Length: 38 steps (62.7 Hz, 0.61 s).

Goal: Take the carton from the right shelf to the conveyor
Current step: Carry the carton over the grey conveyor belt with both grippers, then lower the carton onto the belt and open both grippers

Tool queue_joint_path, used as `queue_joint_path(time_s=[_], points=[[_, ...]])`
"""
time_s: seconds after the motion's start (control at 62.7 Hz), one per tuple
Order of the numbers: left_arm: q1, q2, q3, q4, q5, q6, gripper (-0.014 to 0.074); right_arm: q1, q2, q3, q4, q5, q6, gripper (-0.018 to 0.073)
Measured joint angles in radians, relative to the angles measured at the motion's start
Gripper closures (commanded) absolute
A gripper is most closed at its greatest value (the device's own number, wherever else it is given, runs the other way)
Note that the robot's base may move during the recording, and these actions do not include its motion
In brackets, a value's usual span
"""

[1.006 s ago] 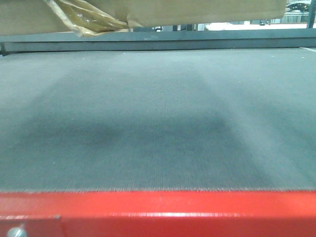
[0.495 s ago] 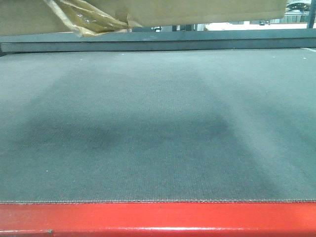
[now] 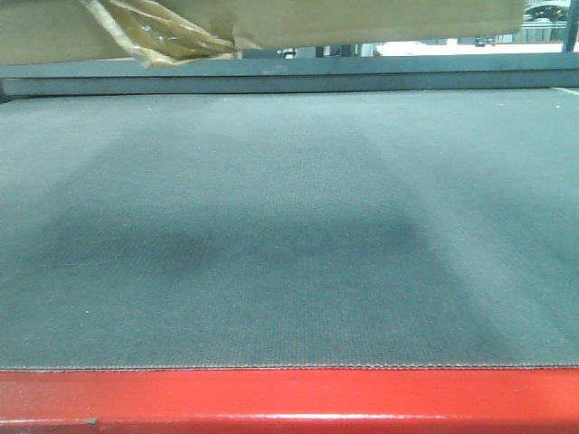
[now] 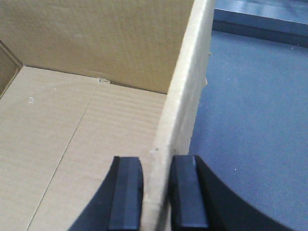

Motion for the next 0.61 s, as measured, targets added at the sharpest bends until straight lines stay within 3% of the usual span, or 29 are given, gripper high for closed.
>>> queue_joint_path(time_s=[0.351, 0.607], points=[[0.000, 0.000, 0.000, -0.011, -0.024, 0.000, 0.0615, 0.000, 0.000, 0.000, 0.006, 0.000, 0.000, 0.0629], [0.128, 0.061, 0.000, -0.217, -0.146, 0.008, 0.0615, -0.074, 0.035, 0.000, 0.026, 0.057, 0.004, 0.0629]])
